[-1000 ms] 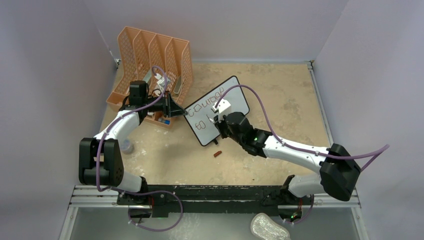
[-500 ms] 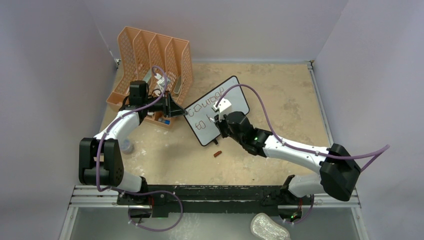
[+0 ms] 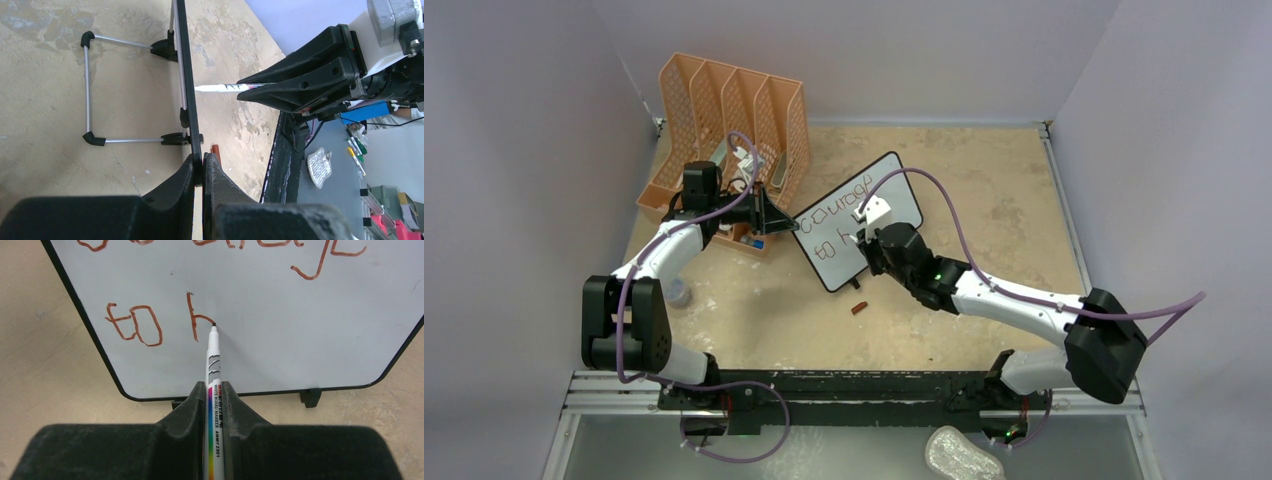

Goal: Write a sentence on the whiteboard

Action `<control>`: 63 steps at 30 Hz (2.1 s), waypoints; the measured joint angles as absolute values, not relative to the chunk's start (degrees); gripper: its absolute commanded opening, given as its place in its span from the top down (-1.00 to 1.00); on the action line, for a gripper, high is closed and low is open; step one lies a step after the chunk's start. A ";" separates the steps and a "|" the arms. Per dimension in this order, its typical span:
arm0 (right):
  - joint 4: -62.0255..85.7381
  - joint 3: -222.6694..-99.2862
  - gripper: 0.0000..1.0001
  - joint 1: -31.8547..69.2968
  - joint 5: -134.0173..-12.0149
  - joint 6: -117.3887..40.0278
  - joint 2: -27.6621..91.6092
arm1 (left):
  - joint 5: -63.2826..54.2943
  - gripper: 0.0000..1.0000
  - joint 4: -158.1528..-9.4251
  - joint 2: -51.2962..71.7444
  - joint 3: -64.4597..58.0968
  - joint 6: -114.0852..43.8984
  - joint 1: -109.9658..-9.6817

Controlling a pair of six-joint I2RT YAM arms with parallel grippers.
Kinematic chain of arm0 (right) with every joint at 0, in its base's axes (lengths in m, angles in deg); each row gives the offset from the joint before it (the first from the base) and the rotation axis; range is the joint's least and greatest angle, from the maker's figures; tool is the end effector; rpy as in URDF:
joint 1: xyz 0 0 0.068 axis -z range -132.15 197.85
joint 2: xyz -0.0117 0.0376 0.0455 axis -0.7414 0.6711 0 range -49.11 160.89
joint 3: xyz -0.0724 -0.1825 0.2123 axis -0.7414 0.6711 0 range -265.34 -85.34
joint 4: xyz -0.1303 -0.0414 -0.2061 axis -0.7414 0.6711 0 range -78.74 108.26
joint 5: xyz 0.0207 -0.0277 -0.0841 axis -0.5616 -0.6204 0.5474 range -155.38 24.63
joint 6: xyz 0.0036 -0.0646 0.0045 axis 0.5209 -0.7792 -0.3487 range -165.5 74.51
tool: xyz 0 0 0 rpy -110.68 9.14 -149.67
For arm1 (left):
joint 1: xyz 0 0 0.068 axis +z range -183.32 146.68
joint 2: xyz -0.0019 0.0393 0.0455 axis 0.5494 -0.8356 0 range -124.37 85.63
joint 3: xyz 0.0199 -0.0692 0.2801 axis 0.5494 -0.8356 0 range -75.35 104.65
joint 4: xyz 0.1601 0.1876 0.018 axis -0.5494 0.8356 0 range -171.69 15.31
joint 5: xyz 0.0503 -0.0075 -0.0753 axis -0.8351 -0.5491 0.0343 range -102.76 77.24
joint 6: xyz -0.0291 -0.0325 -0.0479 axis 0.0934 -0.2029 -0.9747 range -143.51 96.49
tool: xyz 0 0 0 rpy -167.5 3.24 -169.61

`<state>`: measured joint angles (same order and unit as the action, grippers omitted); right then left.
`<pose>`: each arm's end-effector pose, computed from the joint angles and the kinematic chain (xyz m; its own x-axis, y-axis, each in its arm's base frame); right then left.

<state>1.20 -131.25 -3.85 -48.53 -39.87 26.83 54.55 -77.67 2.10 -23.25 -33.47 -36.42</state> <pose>0.1949 0.2231 0.2810 -0.2678 -0.1876 -0.9450 -0.5587 0.8293 -0.0063 0.2889 -0.0623 0.2697 -0.7038 -0.0287 -0.7098 0.6596 0.3448 -0.6679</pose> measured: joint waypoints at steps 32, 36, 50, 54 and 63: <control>3.08 -130.21 1.00 -3.46 -50.15 -39.71 26.35 | 54.55 1.00 -77.67 2.10 -23.25 -33.47 -36.42; 3.64 -130.21 1.00 -3.46 -51.18 -39.91 26.35 | 54.55 1.00 -77.67 2.10 -23.25 -33.45 -36.40; 4.21 -130.29 1.00 -3.46 -52.97 -40.22 26.38 | 54.57 1.00 -77.67 2.10 -23.25 -33.47 -36.42; 4.17 -130.62 1.00 -3.46 -52.99 -40.26 26.42 | 54.60 1.00 -77.67 2.10 -23.25 -33.47 -36.42; 4.06 -131.52 1.00 -3.46 -53.06 -40.37 26.59 | 54.60 1.00 -77.67 2.10 -23.25 -33.47 -36.42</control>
<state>4.06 -131.52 -3.46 -53.06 -40.37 26.59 54.60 -77.67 2.10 -23.25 -33.47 -36.42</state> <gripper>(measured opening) 0.147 0.035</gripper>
